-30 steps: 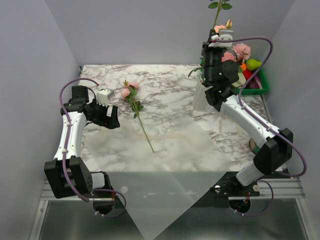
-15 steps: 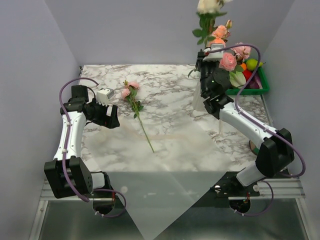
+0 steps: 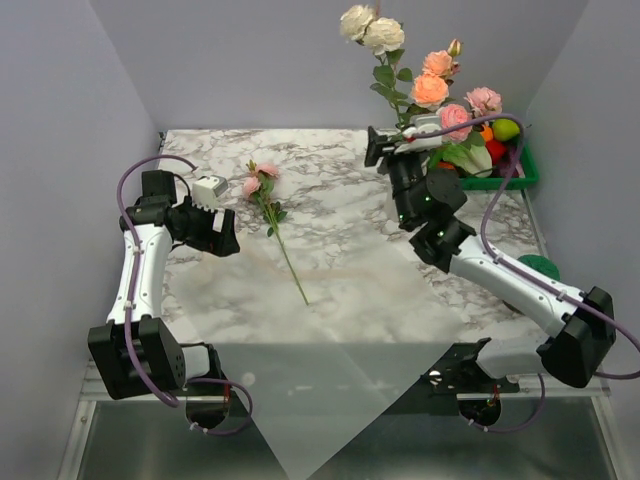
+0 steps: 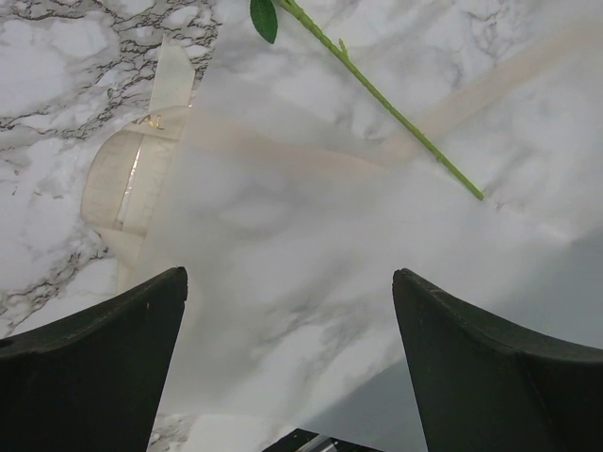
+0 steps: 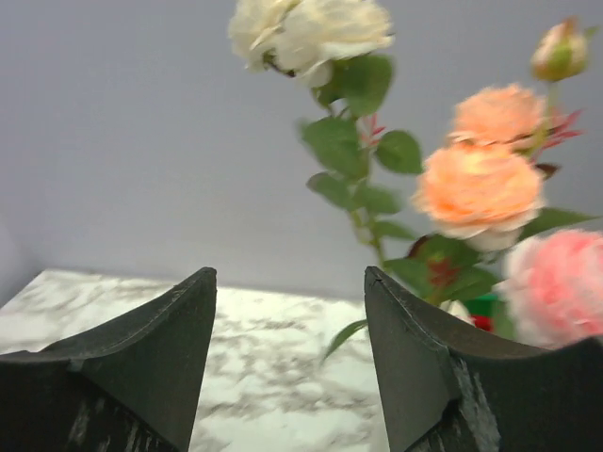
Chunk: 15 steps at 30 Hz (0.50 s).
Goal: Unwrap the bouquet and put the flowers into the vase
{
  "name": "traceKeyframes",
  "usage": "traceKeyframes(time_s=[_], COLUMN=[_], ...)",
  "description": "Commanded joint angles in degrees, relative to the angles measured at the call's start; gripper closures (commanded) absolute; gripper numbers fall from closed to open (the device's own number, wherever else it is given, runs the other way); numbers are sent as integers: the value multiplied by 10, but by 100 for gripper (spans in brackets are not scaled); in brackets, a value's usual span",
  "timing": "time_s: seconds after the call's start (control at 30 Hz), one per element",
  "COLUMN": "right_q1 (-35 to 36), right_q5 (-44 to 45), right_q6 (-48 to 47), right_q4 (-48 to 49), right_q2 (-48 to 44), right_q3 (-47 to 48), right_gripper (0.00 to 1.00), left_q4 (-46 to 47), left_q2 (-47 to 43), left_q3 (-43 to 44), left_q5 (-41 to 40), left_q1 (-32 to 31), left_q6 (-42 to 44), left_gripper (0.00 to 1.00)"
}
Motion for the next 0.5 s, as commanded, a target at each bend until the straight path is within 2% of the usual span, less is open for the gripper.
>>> traceKeyframes(time_s=[0.0, 0.07, 0.13, 0.2, 0.27, 0.33, 0.4, 0.47], right_q1=[72, 104, 114, 115, 115, 116, 116, 116], right_q5=[-4, -11, -61, -113, -149, -200, -237, -260], right_q6=[47, 66, 106, 151, 163, 171, 175, 177], right_q4=[-79, -128, -202, -271, -373, -466, -514, -557], right_q2=[26, 63, 94, 164, 212, 294, 367, 405], right_q3=[-22, -6, 18, 89, 148, 246, 334, 374], right_gripper=[28, 28, 28, 28, 27, 28, 28, 28], left_q4=[8, 11, 18, 19, 18, 18, 18, 17], left_q2=[-18, -25, -31, -38, -39, -35, -25, -14], left_q3=[7, 7, 8, 14, 23, 29, 35, 38], left_q5=[17, 8, 0, -9, -18, -19, -19, -14], left_q1=[5, 5, 7, 12, 17, 34, 47, 67], left_q6=[-20, -27, -38, -43, -55, -62, -65, -66], left_gripper=[1, 1, 1, 1, 1, 1, 1, 1])
